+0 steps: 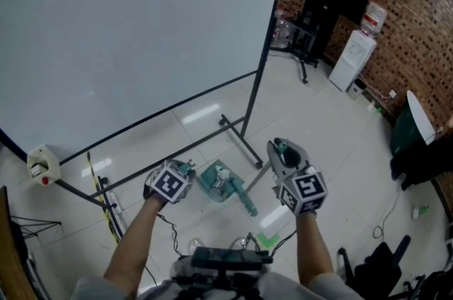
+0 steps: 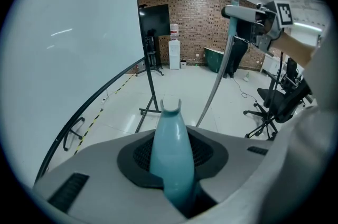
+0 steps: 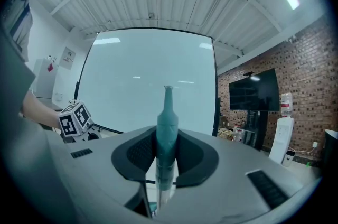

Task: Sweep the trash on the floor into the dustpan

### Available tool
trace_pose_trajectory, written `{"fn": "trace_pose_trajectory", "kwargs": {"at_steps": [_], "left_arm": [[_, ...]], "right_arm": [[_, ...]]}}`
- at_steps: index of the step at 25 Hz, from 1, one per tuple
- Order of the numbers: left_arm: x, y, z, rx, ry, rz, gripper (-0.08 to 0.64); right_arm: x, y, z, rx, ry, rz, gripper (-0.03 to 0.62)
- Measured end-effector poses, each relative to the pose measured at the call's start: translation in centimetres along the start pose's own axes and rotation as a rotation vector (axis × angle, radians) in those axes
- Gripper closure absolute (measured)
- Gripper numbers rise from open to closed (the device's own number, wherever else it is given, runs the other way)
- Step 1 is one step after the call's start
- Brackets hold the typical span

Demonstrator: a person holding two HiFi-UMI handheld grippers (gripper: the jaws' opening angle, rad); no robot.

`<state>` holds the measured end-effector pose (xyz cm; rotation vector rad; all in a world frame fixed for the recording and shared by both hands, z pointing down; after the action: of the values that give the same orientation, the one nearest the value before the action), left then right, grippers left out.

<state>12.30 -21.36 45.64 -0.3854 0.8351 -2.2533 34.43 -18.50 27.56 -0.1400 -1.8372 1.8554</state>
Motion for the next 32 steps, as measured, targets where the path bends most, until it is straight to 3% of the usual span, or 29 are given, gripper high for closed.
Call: {"fn": "trace_pose_trajectory", "kwargs": {"at_steps": [10,15,18,26,32], "left_arm": [[0.1,-1.1,-0.1,0.022,0.001,0.005,0.457],[2.5,-3.1,-0.2,0.057,0.011,0.023,0.456],[2.9,-5.4,0.2,0.096,-0.019,0.056,0.457],[6.2,-12.4,2.3,0.203,-0.003,0.080,0.457],[7.6,-16.1,4.3,0.228,-0.045,0.099,0.456]], "right_arm": [[0.5,0.0,0.2,0.004,0.026,0.002,0.518],[2.3,0.7,1.8,-0.004,0.054,0.006,0.518],[3.6,0.7,2.4,0.014,0.069,0.019,0.518],[7.6,-0.1,6.5,0.018,0.126,0.038,0.519],[11.9,-0.8,9.6,0.032,0.172,0.047,0.520]]}}
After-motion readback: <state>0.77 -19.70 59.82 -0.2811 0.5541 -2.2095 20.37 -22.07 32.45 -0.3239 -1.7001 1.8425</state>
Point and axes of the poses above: the fingertips, and each gripper's own axes: z forward along the fingers, x to its left, y out of its top, the point moved 2 cm from there along -z, backward along the fingers, and after that the axes turned 10 degrees about -z, right-handed, at the moved point
